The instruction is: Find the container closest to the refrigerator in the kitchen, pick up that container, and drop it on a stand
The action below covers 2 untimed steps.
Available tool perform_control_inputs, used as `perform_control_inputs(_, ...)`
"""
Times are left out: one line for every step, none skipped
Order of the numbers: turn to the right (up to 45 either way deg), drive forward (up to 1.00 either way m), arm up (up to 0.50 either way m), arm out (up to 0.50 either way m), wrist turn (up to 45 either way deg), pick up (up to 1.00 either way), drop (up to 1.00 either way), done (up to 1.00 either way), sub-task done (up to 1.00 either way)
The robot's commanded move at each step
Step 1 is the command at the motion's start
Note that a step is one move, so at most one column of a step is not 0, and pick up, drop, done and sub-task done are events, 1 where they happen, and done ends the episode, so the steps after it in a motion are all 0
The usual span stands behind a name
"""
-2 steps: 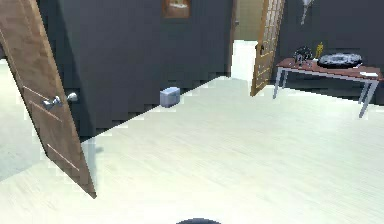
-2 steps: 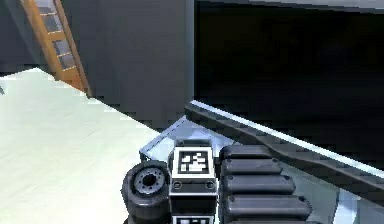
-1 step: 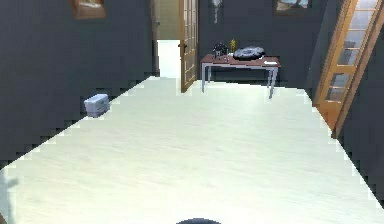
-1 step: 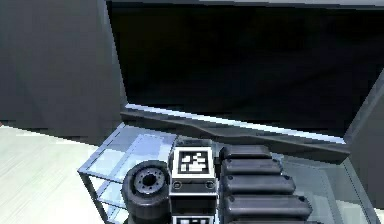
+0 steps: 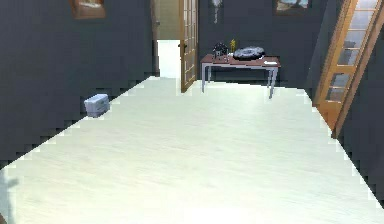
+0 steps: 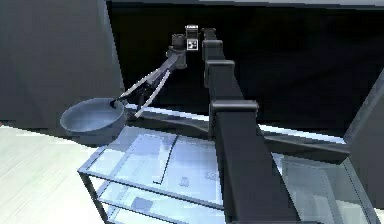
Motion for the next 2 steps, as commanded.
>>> perform_control_inputs(0.0,0.0,0.0,0.0,45.0,0.0,0.0,0.0,0.0)
perform_control_inputs(0.0,0.0,0.0,0.0,45.0,0.0,0.0,0.0,0.0)
